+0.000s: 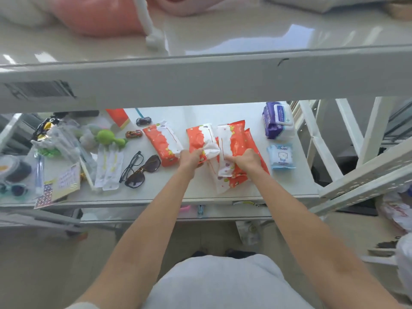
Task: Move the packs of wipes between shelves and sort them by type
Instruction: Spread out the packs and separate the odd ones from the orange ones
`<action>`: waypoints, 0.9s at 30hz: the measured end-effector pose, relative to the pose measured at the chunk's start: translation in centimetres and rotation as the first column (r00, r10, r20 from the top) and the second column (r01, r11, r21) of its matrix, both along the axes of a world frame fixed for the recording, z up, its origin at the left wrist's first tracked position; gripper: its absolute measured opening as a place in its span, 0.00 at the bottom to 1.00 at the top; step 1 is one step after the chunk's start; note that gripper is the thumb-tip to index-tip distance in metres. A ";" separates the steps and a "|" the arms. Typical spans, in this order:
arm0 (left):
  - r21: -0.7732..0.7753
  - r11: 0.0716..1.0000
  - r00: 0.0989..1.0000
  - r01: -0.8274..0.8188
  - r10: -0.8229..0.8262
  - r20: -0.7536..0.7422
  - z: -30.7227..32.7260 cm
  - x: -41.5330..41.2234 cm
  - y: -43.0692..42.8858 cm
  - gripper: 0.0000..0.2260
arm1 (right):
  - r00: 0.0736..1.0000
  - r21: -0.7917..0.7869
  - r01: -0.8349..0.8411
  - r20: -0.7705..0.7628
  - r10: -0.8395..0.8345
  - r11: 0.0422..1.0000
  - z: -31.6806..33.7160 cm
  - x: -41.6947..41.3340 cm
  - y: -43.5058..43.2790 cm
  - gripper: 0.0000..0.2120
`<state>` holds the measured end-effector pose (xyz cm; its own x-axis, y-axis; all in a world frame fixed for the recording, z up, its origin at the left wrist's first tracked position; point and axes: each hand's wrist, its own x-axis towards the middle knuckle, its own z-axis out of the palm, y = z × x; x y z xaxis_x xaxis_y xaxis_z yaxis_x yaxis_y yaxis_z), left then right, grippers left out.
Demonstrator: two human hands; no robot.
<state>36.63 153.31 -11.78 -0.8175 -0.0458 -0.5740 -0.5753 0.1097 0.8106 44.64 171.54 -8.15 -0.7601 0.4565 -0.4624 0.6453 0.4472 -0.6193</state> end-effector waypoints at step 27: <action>-0.032 0.958 0.958 0.286 -0.284 0.033 2.2 4.0 -8.1 0.44 | 0.954 0.078 -0.272 -0.107 0.279 0.959 -1.1 4.5 -12.9 0.29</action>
<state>40.66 145.21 -9.54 -0.7833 0.1656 -0.5992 -0.5384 0.3013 0.7870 49.12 158.66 -9.25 -0.9069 0.2463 -0.3419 0.4173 0.6372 -0.6479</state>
